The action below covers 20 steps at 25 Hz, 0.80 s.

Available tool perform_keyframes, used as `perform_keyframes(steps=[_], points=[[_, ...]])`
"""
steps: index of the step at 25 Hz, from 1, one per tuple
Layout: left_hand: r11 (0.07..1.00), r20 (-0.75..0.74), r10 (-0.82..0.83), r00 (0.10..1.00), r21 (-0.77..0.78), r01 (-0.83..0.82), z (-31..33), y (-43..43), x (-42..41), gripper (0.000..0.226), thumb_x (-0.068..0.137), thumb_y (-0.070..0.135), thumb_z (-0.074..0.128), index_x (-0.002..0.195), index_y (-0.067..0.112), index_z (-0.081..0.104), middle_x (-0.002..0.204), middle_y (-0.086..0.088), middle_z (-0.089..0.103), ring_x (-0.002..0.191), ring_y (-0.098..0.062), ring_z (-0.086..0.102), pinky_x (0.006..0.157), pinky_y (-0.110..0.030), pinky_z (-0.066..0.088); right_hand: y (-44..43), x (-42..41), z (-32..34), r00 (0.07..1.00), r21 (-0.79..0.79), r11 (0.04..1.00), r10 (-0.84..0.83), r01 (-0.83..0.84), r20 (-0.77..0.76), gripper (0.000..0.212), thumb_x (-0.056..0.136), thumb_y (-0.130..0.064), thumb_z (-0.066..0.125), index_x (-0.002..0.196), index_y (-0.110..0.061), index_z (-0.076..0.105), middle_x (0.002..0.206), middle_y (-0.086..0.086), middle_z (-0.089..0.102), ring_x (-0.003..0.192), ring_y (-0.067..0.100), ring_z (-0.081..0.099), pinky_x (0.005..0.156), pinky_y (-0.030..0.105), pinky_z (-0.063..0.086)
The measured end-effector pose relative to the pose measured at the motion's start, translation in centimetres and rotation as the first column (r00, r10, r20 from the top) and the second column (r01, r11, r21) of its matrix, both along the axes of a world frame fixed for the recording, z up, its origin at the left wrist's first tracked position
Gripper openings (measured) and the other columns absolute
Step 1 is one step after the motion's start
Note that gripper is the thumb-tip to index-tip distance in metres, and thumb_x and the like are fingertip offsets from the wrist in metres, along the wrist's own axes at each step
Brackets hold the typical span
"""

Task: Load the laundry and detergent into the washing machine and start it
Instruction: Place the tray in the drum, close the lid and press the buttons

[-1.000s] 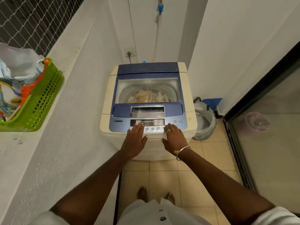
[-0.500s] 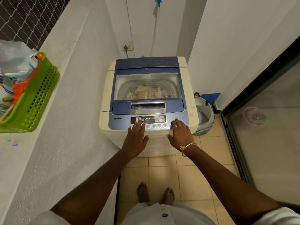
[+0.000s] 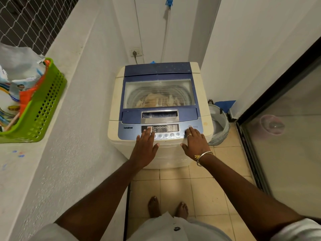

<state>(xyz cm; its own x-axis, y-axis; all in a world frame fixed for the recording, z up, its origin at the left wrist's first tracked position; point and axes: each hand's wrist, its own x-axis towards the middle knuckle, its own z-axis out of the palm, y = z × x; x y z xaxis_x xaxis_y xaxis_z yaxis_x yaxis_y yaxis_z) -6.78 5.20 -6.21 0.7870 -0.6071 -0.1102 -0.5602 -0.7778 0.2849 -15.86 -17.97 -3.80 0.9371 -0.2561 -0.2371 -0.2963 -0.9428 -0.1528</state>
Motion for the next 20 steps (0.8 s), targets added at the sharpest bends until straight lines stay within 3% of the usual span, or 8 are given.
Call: perform_keyframes(steps=[20], points=[[0.998, -0.016, -0.001, 1.000, 0.055, 0.002, -0.1, 2.2, -3.6, 0.063, 0.099, 0.042, 0.046, 0.152, 0.013, 0.028, 0.163, -0.011, 0.015, 0.150, -0.031, 0.018, 0.119, -0.050, 0.019, 3.0, -4.3, -1.0, 0.999, 0.026, 0.999, 0.042, -0.042, -0.033, 0.074, 0.096, -0.049, 0.045, 0.155, -0.013, 0.019, 0.164, 0.008, 0.015, 0.151, 0.028, 0.013, 0.119, 0.049, 0.020]])
